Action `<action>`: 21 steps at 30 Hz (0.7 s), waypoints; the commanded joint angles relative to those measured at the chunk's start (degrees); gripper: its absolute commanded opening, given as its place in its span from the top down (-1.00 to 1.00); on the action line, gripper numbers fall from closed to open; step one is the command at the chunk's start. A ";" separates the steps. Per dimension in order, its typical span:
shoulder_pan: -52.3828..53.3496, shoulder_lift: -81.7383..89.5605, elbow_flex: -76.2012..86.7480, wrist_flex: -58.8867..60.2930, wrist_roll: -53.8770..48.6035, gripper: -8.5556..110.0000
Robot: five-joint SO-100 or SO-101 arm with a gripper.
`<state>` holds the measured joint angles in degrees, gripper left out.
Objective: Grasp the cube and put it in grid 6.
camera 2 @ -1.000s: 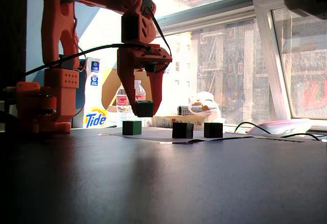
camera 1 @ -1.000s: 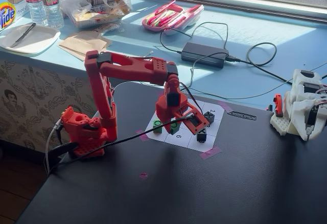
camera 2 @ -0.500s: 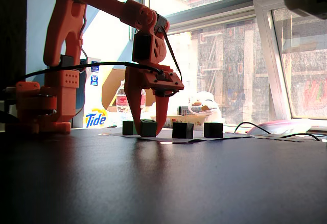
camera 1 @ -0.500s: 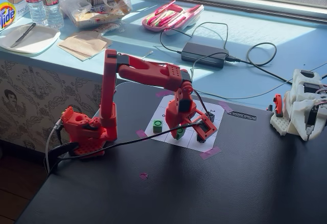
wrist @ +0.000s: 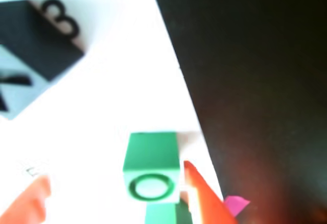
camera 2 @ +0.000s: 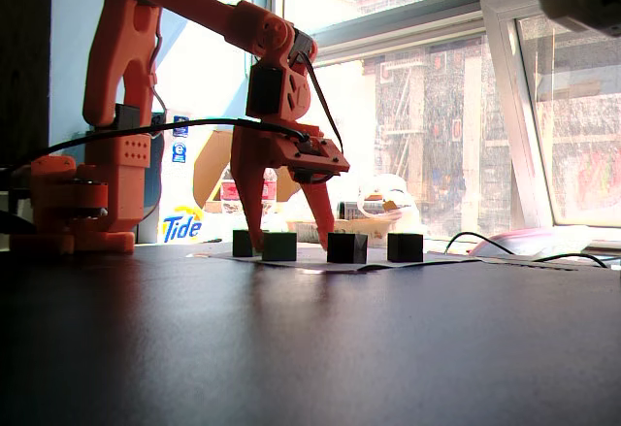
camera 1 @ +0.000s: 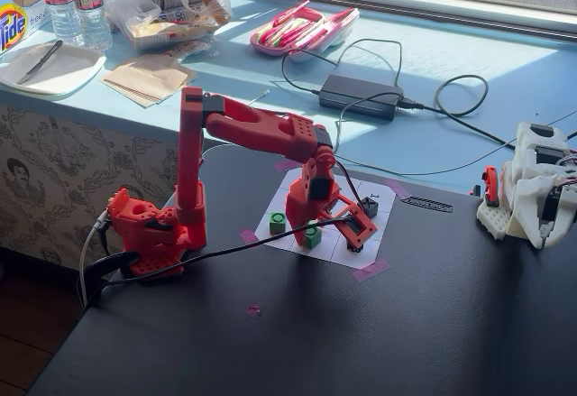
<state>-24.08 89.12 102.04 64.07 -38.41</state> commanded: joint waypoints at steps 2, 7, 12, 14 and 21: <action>0.70 6.77 -0.79 1.14 0.00 -0.08; 4.13 16.08 -0.62 -0.26 4.83 -0.08; 12.22 25.93 0.26 2.99 5.54 -0.08; 16.87 30.15 2.55 3.52 6.15 -0.08; 31.46 45.97 21.45 -3.78 11.34 0.52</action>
<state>2.29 128.41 117.69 63.63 -29.36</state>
